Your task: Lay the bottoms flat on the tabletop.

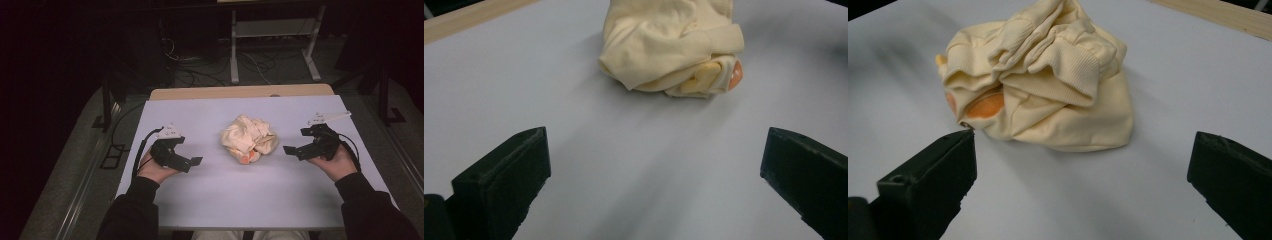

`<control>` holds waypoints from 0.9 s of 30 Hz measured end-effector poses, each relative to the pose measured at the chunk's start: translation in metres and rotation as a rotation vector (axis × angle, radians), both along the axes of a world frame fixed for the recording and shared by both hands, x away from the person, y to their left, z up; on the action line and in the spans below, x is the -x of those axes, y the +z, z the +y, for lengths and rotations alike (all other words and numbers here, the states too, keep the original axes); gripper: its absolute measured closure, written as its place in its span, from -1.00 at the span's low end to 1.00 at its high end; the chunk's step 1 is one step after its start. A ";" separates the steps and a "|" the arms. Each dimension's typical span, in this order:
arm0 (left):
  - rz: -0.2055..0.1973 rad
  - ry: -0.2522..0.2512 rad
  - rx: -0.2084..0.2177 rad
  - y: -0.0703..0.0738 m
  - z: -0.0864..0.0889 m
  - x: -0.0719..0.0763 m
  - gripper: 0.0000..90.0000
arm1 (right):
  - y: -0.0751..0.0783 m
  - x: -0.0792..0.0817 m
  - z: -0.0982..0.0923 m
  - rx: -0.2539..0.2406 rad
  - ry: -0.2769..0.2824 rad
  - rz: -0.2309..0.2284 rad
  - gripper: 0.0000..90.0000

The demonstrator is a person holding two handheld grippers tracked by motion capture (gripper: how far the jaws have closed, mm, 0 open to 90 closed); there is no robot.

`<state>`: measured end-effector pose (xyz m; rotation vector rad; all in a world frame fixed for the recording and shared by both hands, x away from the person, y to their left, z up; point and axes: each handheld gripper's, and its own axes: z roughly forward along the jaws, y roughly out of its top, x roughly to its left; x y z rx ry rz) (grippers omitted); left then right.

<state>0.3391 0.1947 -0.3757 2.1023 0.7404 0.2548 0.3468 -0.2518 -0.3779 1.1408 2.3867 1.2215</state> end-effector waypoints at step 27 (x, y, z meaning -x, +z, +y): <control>0.016 -0.013 0.042 -0.010 -0.021 -0.047 -1.00 | -0.003 -0.048 0.023 0.035 -0.005 0.030 -1.00</control>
